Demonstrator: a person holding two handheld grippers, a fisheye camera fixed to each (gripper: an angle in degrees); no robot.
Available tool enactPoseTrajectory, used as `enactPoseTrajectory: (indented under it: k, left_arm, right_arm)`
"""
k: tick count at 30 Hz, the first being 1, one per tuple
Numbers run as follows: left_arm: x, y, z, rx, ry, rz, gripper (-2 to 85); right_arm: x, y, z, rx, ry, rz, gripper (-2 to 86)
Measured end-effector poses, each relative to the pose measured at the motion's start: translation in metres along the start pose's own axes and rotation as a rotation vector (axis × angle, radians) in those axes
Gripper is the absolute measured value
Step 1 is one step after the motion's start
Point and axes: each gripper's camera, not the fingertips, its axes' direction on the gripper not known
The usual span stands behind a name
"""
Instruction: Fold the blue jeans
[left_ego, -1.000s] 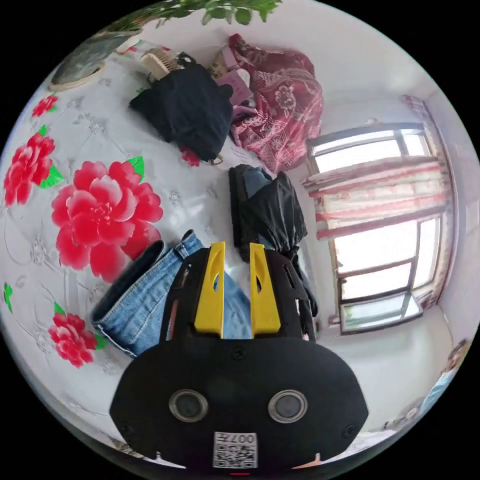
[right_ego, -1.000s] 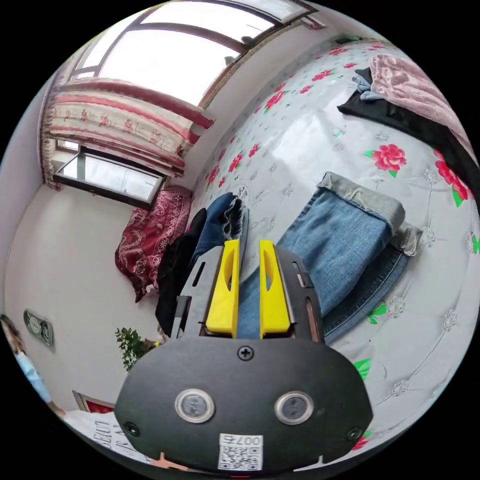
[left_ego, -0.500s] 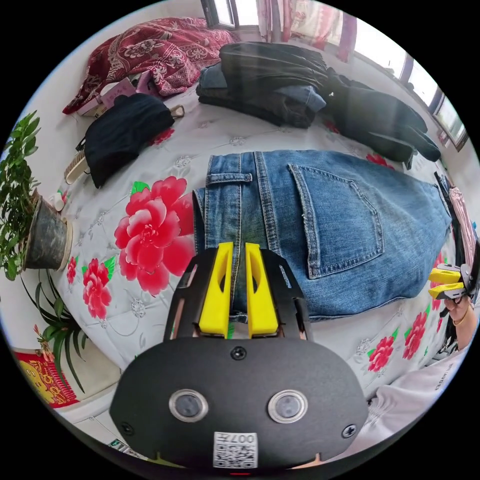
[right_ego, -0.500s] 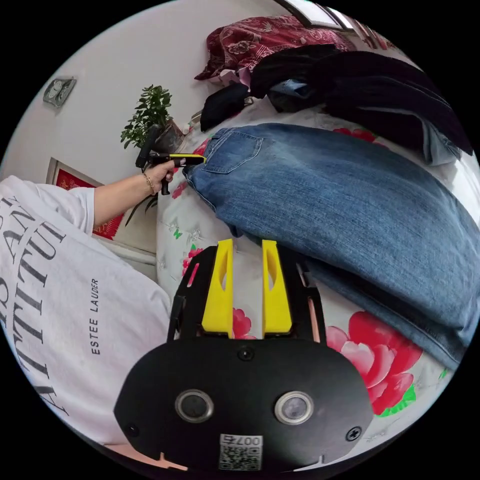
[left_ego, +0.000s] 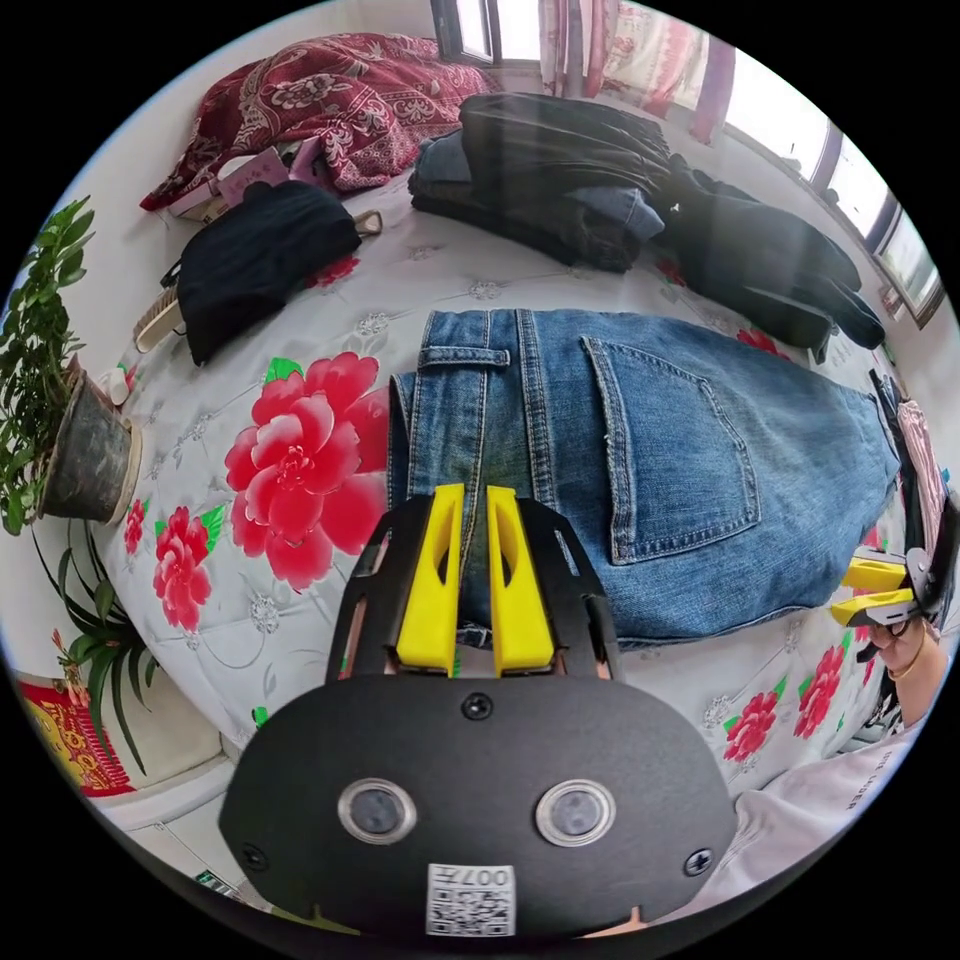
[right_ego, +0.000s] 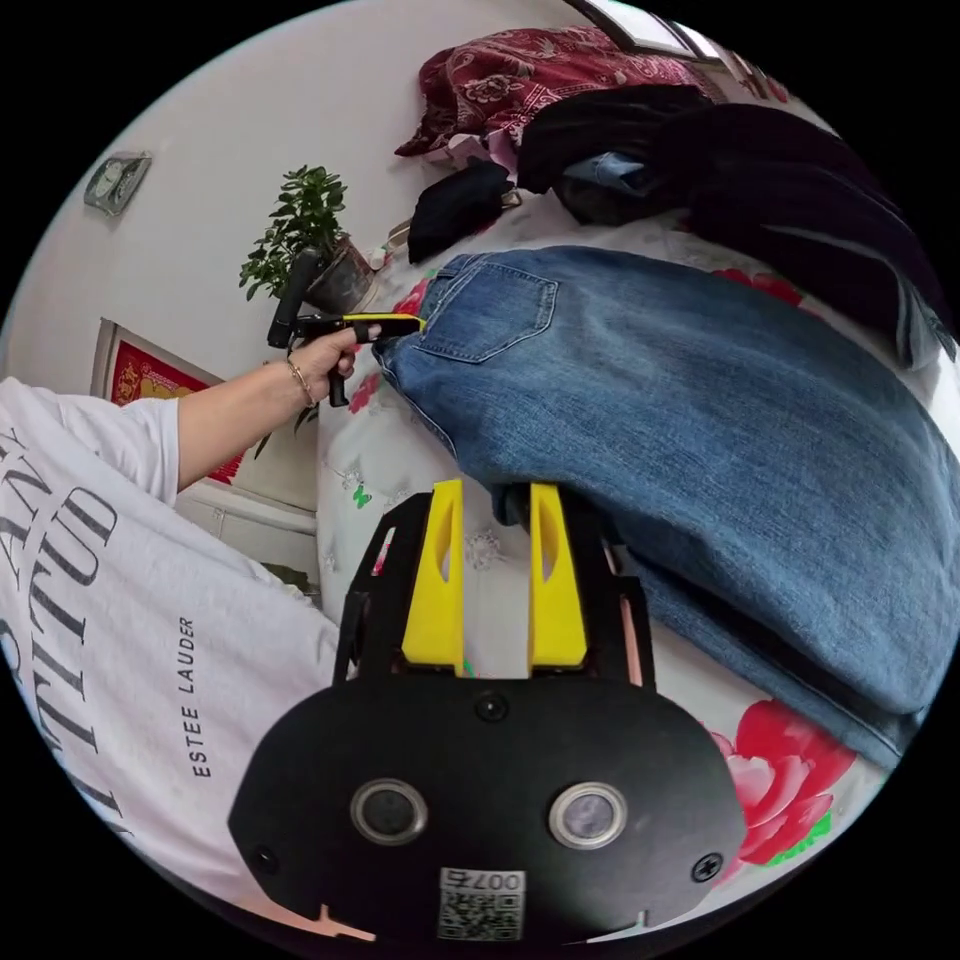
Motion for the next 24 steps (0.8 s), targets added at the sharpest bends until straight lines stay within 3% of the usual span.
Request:
enactPoseTrajectory:
  k: [5, 10, 14, 21, 24]
  left_arm:
    - [0.012, -0.014, -0.006, -0.034, -0.027, 0.042, 4.2]
    - [0.029, -0.027, -0.012, -0.073, -0.096, 0.125, 1.3]
    - [0.035, -0.02, -0.017, -0.134, -0.162, 0.132, -0.1]
    - [0.0, 0.054, -0.042, -0.236, -0.257, -0.057, 1.2]
    - [-0.02, 0.078, -0.061, -0.25, -0.309, -0.145, 4.0]
  right_arm:
    - [-0.003, -0.016, 0.014, -0.054, 0.095, -0.02, 2.5]
    - [-0.027, 0.029, -0.014, 0.049, 0.077, -0.085, 0.1]
    - [-0.036, 0.043, -0.012, 0.023, 0.029, -0.071, -0.1]
    - [-0.025, 0.051, -0.002, -0.074, -0.173, 0.038, 1.3]
    - [0.002, 0.066, -0.033, 0.022, -0.167, 0.169, 1.8]
